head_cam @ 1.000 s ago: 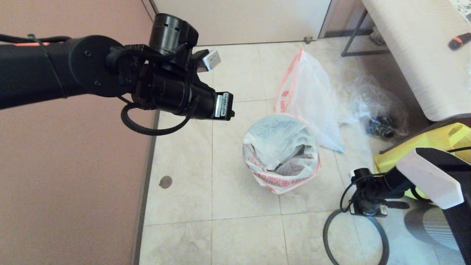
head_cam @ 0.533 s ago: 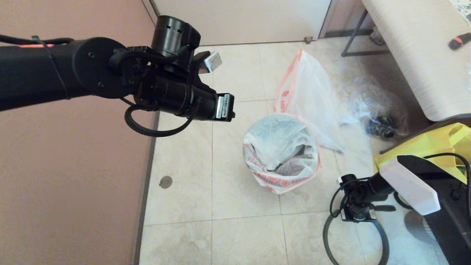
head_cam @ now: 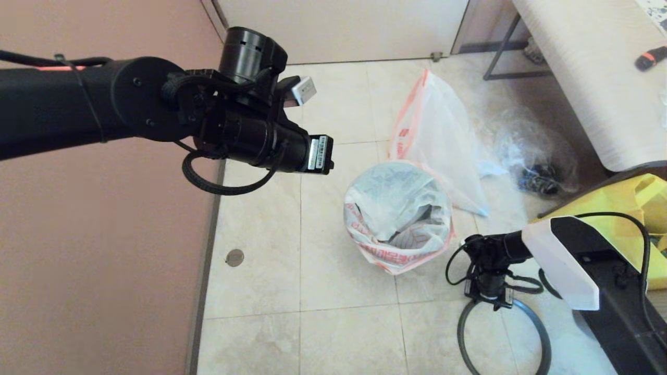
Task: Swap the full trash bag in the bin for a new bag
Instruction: Place the trash can ring on the trash can
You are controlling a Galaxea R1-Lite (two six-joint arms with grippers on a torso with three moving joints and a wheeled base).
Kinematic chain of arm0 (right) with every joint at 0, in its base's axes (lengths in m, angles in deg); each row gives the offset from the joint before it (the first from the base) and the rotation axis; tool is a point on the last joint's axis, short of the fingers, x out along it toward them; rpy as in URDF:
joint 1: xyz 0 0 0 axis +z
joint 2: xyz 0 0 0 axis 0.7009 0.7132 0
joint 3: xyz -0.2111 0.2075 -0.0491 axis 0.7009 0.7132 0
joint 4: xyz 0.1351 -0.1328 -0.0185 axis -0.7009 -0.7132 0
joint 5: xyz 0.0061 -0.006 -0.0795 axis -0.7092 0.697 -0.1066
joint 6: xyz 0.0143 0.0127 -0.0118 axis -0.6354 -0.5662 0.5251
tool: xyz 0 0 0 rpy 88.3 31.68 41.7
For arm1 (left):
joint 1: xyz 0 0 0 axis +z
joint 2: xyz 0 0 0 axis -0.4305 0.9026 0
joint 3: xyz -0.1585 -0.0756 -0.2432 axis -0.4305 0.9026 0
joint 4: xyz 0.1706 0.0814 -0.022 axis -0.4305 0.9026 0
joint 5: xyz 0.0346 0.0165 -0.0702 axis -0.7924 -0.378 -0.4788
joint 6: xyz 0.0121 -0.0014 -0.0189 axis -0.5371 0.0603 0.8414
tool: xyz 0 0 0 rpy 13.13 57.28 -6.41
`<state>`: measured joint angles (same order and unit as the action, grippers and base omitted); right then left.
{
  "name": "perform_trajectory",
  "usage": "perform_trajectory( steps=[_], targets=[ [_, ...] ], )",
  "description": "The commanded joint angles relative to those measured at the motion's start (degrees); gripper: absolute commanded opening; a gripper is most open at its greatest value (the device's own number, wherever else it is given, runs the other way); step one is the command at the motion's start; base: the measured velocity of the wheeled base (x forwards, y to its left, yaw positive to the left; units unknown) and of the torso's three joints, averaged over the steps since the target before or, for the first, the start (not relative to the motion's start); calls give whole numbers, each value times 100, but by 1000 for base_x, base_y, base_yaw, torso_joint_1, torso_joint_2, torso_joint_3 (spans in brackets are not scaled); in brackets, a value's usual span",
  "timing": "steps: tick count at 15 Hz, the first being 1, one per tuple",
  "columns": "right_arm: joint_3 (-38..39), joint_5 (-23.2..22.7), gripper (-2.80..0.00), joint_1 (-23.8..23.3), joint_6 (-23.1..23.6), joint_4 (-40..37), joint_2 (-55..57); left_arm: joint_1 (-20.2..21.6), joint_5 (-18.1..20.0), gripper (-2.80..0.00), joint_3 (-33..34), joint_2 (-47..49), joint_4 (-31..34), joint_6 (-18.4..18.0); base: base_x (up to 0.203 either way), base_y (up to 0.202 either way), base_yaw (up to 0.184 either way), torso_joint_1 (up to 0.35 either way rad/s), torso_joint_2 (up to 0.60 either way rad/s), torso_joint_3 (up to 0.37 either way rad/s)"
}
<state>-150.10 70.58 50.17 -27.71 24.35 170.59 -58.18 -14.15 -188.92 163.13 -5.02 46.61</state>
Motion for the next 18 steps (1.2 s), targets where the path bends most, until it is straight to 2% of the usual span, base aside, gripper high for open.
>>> perform_trajectory(
  steps=[1, 2, 4, 6, 9, 11, 13, 14, 18],
  targets=[
    [-172, -600, 0, -12, -135, -188, 126, -2, 1, -280, 8, 19, 10, 6, 0, 0, 0, 0, 0, 0],
    [-187, -638, 0, -2, -35, -222, 210, -8, 1, -280, 8, 20, 7, 13, 0, 0, 0, 0, 0, 0],
    [-189, -785, 0, 69, 612, -123, 312, -10, 1, -280, 17, 20, 7, 13, 0, 0, 0, 0, 0, 0],
    [-189, -870, 0, 135, 888, 120, 406, -10, -8, -280, 31, 51, -83, 6, 0, 0, 0, 0, 0, 0],
    [-183, -1087, 0, 149, 1601, 771, 598, -28, -122, -280, 52, 64, -133, 6, 0, 0, 0, 0, 0, 0],
    [-186, -1186, 0, 156, 2333, 1128, 889, -28, -119, -280, 47, 72, -140, 6, 0, 0, 0, 0, 0, 0],
    [-163, -1111, 0, 163, 2512, 1284, 1060, -28, -122, -280, 43, 108, -185, 6, 0, 0, 0, 0, 0, 0],
    [-163, -1106, -280, 171, 2521, 1319, 1056, -28, -122, -280, 43, 117, -212, 6, 0, 0, 0, 0, 0, 0],
    [-128, -1125, -280, 242, 2496, 1381, 917, -36, -131, -280, 52, 126, -212, 6, 0, 0, 0, 0, 0, 0]
  ],
)
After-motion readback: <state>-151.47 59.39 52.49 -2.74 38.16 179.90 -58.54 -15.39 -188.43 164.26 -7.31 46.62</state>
